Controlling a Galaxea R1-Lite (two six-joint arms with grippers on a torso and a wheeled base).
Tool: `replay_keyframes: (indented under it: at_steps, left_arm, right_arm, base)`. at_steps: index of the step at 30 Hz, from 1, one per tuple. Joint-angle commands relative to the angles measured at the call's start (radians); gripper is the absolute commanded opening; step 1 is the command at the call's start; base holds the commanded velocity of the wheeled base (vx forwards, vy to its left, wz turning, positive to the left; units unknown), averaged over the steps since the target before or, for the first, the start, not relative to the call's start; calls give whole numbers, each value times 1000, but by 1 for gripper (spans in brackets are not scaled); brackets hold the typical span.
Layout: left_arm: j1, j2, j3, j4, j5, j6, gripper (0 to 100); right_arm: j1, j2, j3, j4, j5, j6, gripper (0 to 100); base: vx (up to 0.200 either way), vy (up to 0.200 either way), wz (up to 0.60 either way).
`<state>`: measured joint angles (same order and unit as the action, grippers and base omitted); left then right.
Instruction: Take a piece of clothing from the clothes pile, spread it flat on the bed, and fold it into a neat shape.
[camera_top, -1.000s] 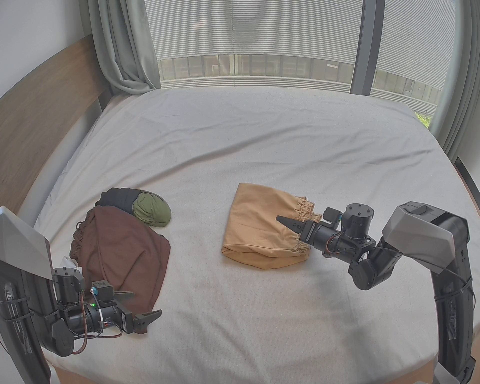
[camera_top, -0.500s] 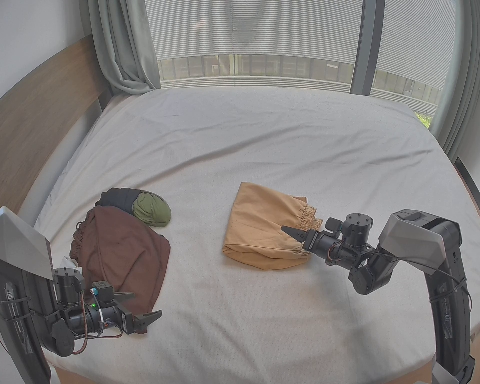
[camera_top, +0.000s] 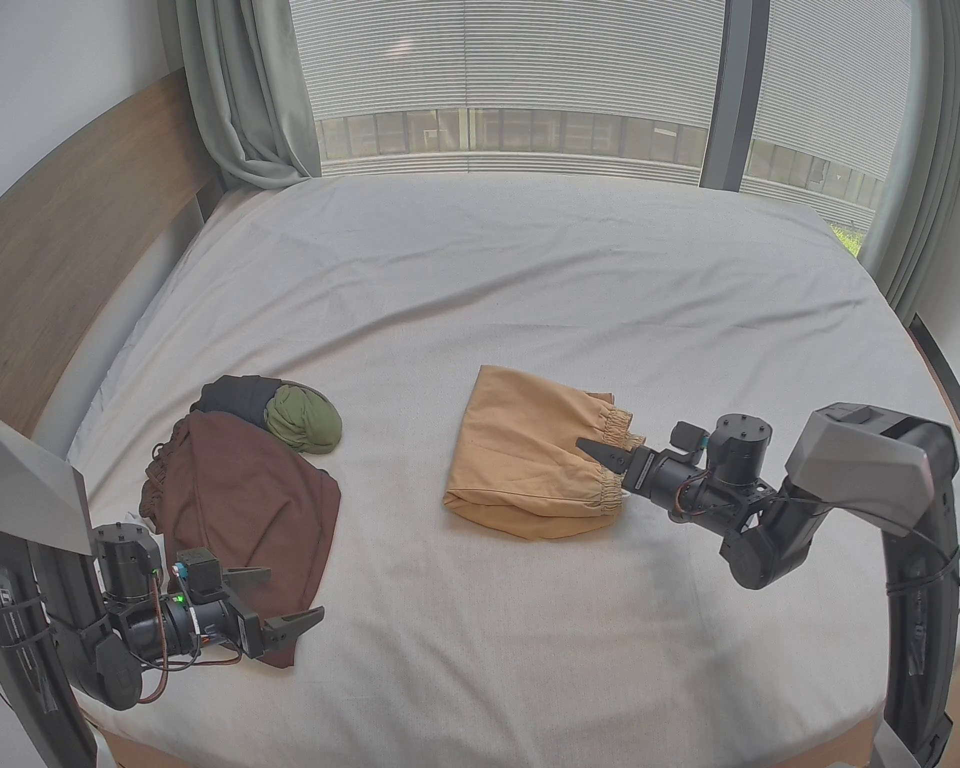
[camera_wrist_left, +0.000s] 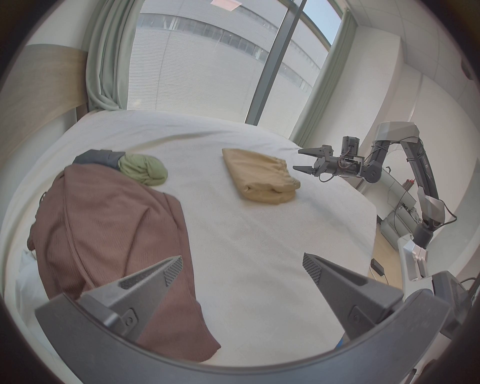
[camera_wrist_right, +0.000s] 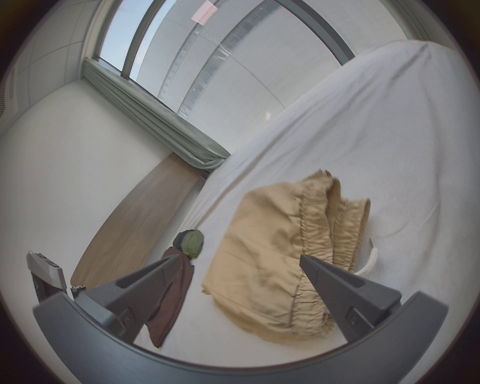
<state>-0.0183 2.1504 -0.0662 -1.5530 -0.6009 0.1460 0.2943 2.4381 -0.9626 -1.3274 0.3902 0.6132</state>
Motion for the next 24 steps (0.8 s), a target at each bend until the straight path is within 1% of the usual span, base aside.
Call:
replay_keyframes:
  at_steps: [1, 2, 3, 4, 8, 12, 13, 14, 16, 17, 18, 19, 21, 22, 24]
  left_arm:
    - [1, -201, -11, -1, -42, -36, 100]
    - [0, -221, -9, -1, -42, -45, 100]
    - [0, -221, -9, -1, -42, -45, 100]
    - [-9, -265, 2, -1, -42, -65, 100]
    - [-40, -323, 22, -1, -45, -66, 100]
    - [-94, -389, 66, 2, -59, -66, 100]
    - [-114, -408, 66, 2, -62, -69, 100]
    - [-114, -408, 66, 2, -62, -69, 100]
    - [-157, -478, 66, 2, -63, -82, 100]
    - [-157, -478, 66, 2, -63, -82, 100]
    - [-187, -515, 66, 4, -62, -95, 100]
    - [-201, -532, 66, 4, -60, -101, 100]
    - [-201, -532, 66, 4, -60, -101, 100]
    - [-213, -601, 66, 27, -60, -108, 100]
    - [-212, -653, 66, 65, -59, -106, 100]
  right_arm:
    - [-1, -344, 280, -72, -2, -69, 100]
    - [-3, -373, 311, -78, -2, -90, 100]
    - [-3, -373, 311, -78, -2, -90, 100]
    - [-15, -449, 401, -90, -2, -153, 100]
    - [-43, -567, 544, -111, -2, -257, 100]
    - [-58, -671, 682, -151, -2, -319, 100]
    - [-58, -699, 717, -164, -2, -329, 100]
    - [-58, -699, 717, -164, -2, -329, 100]
    - [-58, -794, 812, -199, -2, -337, 100]
    - [-58, -794, 812, -199, -2, -337, 100]
    - [-64, -850, 854, -205, -2, -340, 100]
    - [-69, -880, 869, -205, -2, -340, 100]
    - [-69, -880, 869, -205, -2, -340, 100]
    - [-83, -996, 927, -199, -2, -342, 100]
    - [-87, -1081, 959, -191, -2, -342, 100]
  base:
    - [0, 0, 0]
    - [0, 0, 0]
    - [0, 0, 0]
    - [0, 0, 0]
    - [0, 0, 0]
    - [0, 0, 0]
    - [0, 0, 0]
    - [0, 0, 0]
    - [0, 0, 0]
    - [0, 0, 0]
    - [0, 0, 0]
    - [0, 0, 0]
    - [0, 0, 0]
    - [0, 0, 0]
    - [0, 0, 0]
